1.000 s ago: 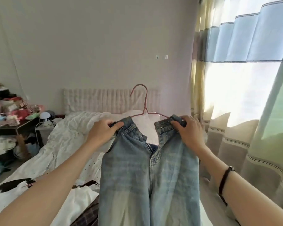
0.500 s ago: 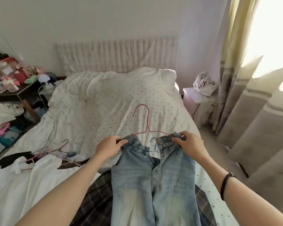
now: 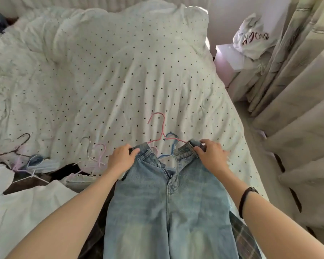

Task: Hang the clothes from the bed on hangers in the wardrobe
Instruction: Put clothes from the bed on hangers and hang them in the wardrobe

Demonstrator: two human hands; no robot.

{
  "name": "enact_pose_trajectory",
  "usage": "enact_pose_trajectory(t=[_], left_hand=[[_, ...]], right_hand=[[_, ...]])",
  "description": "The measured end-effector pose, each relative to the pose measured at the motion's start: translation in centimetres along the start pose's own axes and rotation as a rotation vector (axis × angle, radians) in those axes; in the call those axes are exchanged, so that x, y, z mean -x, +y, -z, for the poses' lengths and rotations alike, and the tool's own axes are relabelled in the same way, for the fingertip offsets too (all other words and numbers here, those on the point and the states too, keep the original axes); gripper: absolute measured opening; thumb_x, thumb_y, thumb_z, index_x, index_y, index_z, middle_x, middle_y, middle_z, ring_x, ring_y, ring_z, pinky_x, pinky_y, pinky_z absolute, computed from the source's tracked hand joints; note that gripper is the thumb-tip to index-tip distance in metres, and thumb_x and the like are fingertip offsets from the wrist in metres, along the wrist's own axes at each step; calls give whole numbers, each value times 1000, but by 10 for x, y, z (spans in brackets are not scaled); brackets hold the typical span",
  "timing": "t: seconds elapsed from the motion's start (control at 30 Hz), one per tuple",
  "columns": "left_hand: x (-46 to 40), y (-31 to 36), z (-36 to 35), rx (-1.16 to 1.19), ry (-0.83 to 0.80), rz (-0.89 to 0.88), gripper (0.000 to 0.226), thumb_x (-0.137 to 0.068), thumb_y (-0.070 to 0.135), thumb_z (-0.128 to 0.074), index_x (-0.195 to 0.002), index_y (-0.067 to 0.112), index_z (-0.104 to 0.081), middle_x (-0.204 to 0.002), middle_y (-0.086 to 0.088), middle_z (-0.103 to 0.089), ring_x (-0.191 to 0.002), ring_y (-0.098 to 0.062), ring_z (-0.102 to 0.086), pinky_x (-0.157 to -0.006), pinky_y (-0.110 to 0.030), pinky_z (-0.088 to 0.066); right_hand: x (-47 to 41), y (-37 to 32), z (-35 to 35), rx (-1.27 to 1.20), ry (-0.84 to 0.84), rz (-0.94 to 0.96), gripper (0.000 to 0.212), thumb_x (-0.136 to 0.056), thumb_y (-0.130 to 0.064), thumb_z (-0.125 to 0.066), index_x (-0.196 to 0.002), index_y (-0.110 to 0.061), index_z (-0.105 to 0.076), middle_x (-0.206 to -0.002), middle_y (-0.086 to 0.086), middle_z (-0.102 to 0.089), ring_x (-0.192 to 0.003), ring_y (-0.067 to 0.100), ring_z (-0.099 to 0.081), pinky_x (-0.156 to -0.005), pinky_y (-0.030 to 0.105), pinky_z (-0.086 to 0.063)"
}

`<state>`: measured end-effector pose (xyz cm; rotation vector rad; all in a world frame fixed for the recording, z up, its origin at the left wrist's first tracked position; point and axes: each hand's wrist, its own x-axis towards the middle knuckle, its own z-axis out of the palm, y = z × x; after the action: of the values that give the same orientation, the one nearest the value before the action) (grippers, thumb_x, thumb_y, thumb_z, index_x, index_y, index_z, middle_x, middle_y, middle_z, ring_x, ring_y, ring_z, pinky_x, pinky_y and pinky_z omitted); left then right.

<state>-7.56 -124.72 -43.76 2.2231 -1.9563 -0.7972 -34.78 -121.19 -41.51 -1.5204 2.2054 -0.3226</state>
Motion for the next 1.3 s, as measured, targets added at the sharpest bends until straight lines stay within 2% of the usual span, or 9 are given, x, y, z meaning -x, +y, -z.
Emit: enact_pose_trajectory(t=[0.1, 0.27, 0.57, 0.77, 0.93, 1.03, 1.13, 1.2, 1.3], left_hand=[[-22, -4, -24, 30, -22, 32, 35, -95, 41, -44, -105, 8, -55, -103, -12, -61, -92, -28, -55, -77, -37, -46], [-29, -16, -37, -37, -82, -21, 35, -97, 29, -43, -124, 7, -50, -119, -13, -57, -107, -30, -52, -87, -40, -44], [38, -11, -20, -336, 36, -425, 47, -93, 26, -47, -137, 9, -43, -142, -15, -40, -136, -34, -28, -109, -49, -26], [123, -7, 10, -350, 99, -518, 53, -85, 35, -36, -126, 7, -55, -131, -20, -51, -126, -40, -43, -97, -56, -40], [228, -5, 4, -297, 173, -644, 49, -85, 37, -38, -127, 15, -50, -133, -18, -50, -128, -36, -35, -99, -51, -36], [271, -2, 4, -263, 169, -729, 49, -85, 38, -38, -126, 14, -50, -133, -18, -50, -129, -34, -31, -100, -51, -38], [299, 9, 13, -252, 160, -838, 49, -86, 38, -38, -126, 13, -51, -132, -18, -51, -129, -33, -30, -103, -44, -29], [316, 19, 16, -247, 135, -890, 51, -86, 39, -37, -127, 12, -53, -133, -18, -50, -129, -34, -33, -104, -46, -33], [351, 35, 11, -184, 73, -978, 54, -86, 40, -35, -127, 10, -54, -132, -18, -51, -128, -37, -38, -99, -53, -37]], right_hand=[[-19, 9, -21, 9, -31, -26, 34, -94, -34, -48, -124, -17, -53, -117, 7, -60, -115, 28, -46, -94, 40, -32], [-22, 23, -44, 93, -191, 32, 35, -96, -30, -44, -126, -13, -48, -117, 10, -58, -111, 31, -50, -89, 40, -40], [27, 30, -25, 59, -167, 111, 53, -96, -36, -43, -144, -16, -31, -147, 6, -35, -136, 25, -29, -111, 39, -22], [134, 27, 17, 47, -16, 129, 52, -94, -33, -49, -141, -14, -37, -147, 6, -37, -138, 26, -29, -111, 49, -20], [250, 37, 36, 127, 55, 154, 51, -91, -38, -50, -136, -14, -46, -141, 11, -45, -132, 32, -39, -106, 56, -26], [306, 49, 50, 149, 93, 104, 57, -87, -47, -35, -132, -15, -51, -136, 10, -51, -127, 31, -47, -102, 56, -31], [355, 65, 64, 155, 179, 36, 52, -88, -43, -45, -131, -14, -52, -136, 10, -51, -128, 31, -45, -103, 57, -30], [389, 76, 69, 143, 254, -35, 50, -89, -36, -56, -133, -13, -49, -139, 10, -47, -132, 32, -40, -106, 57, -25], [451, 85, 71, 89, 321, -166, 53, -93, -42, -44, -140, -17, -40, -147, 7, -36, -140, 27, -26, -113, 49, -12]])
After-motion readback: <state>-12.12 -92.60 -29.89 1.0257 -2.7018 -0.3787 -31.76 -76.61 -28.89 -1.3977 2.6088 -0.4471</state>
